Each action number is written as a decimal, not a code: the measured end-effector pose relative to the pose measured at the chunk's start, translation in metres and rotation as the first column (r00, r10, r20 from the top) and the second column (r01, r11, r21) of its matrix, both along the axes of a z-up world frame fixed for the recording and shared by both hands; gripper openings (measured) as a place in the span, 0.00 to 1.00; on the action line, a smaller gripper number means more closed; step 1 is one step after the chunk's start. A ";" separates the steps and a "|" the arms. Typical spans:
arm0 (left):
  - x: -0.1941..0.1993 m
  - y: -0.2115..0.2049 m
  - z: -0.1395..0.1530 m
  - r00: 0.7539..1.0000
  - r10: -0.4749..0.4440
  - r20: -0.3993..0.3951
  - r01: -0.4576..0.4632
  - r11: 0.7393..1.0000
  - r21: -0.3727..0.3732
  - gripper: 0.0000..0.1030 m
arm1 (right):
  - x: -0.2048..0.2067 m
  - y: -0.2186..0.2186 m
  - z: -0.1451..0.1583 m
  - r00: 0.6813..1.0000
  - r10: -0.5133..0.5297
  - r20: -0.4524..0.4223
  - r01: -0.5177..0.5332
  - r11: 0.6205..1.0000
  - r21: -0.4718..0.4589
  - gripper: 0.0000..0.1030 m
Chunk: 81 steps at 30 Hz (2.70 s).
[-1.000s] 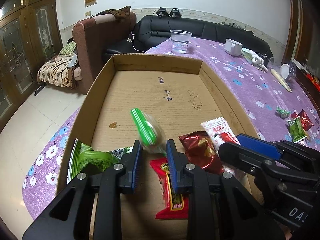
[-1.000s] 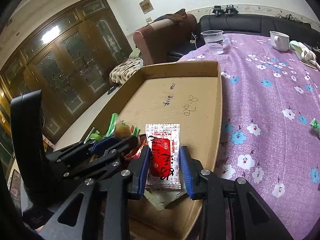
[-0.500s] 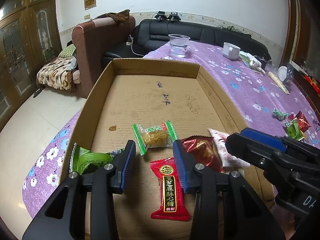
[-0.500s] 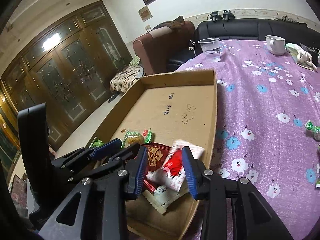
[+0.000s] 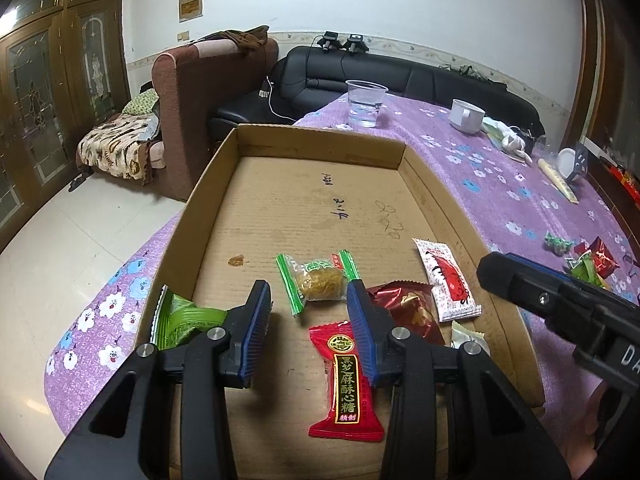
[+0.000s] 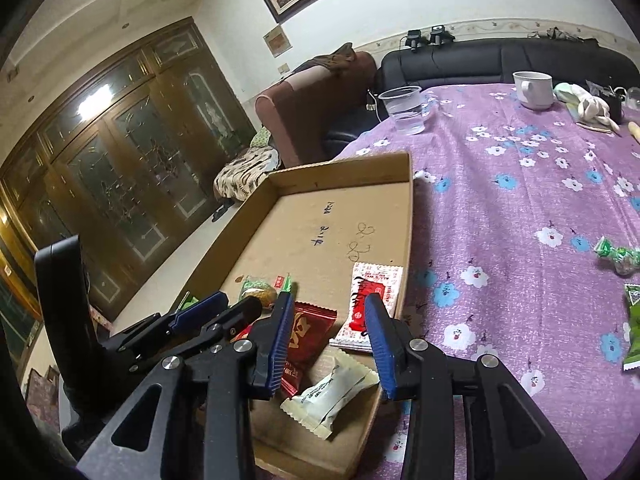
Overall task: Organize snacks
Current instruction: 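Open both grippers to drop the packets into the tray, then move both grippers back to the snacks on the table, then grasp the green snack bag with the left gripper while the right grasps the dark red chip bag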
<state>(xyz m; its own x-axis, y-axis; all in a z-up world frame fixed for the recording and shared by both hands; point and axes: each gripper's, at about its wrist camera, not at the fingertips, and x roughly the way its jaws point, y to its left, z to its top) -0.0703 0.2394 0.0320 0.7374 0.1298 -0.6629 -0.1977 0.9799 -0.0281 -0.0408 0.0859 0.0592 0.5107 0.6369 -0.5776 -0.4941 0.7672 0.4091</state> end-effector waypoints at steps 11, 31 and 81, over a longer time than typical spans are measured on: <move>0.002 -0.004 0.000 1.000 -0.007 0.000 0.007 1.000 0.008 0.42 | 0.009 -0.021 0.009 0.991 -0.034 -0.126 0.039 0.999 0.034 0.40; -0.008 -0.117 0.060 0.964 -0.260 0.051 0.252 0.959 0.127 0.60 | 0.051 -0.244 0.034 0.929 -0.351 -0.115 0.359 0.932 0.057 0.47; 0.097 -0.226 0.005 0.899 -0.437 -0.039 0.429 0.894 -0.128 0.35 | 0.070 -0.272 -0.013 0.899 -0.421 -0.120 0.413 0.907 -0.088 0.35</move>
<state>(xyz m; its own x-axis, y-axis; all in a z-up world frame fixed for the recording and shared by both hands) 0.0267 0.0137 0.0369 0.6585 -0.2710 -0.7021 0.2402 0.9598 -0.1451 0.0290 -0.1863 0.0466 0.6380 0.3453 -0.6883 -0.0678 0.9155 0.3965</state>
